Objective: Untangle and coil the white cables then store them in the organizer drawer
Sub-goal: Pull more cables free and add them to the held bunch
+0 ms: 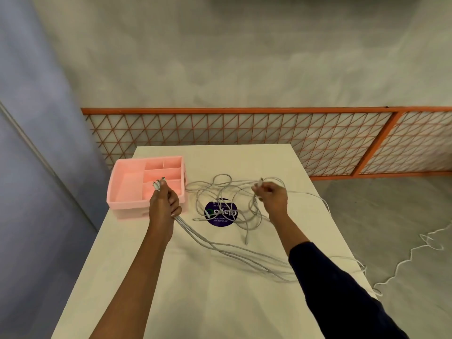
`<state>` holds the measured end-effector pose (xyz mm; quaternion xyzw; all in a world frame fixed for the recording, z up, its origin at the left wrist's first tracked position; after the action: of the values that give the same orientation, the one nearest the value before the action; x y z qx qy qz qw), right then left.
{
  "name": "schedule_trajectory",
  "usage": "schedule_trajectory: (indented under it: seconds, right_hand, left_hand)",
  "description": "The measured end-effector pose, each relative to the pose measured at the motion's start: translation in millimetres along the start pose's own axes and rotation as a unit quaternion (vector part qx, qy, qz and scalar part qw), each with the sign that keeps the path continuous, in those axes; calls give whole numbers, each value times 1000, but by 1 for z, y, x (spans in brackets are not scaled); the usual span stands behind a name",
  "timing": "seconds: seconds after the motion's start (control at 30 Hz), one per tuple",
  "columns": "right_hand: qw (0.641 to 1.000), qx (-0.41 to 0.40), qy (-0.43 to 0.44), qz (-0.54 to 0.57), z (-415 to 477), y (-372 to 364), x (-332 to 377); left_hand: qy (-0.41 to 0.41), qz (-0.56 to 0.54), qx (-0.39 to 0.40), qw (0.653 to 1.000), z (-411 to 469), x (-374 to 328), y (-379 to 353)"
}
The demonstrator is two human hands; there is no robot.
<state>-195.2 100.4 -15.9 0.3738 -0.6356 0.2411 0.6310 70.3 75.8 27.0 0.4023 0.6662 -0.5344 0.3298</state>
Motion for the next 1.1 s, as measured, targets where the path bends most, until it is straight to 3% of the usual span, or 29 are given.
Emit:
schedule_trajectory:
  seconds: [0.17,0.3,0.37,0.63,0.83,1.1]
  right_hand:
    - [984,14,141,112,7,-10,111]
    - [943,27,276,187,6,0,197]
    - [934,32,301,192,2,2,224]
    - [951,188,195,150,-16,-29,184]
    - [941,306,138,-34,-36,-52,142]
    - [930,342,122,-59,-53,-75,100]
  left_hand:
    - [-12,22,38,999,0,-5,-11]
    - [-19,26,53,998,1,-9,-16]
    - [-19,28,52,998,1,-10,-19]
    - [-45,47,89,994,0,-8,-31]
    - [-74,72,139,985,-2,-6,-41]
    - [-84,67,137,985,-10,4,-40]
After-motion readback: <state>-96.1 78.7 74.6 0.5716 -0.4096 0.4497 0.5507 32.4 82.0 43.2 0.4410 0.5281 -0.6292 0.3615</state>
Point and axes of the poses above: each hand's wrist, its own z-axis towards the middle knuckle, its own y-axis out of the back of the hand, x = y × z, the point moved 2 cm from there along z, towards the middle knuckle, and after that the axes turned 2 degrees about -z, right-handed, at the moved point
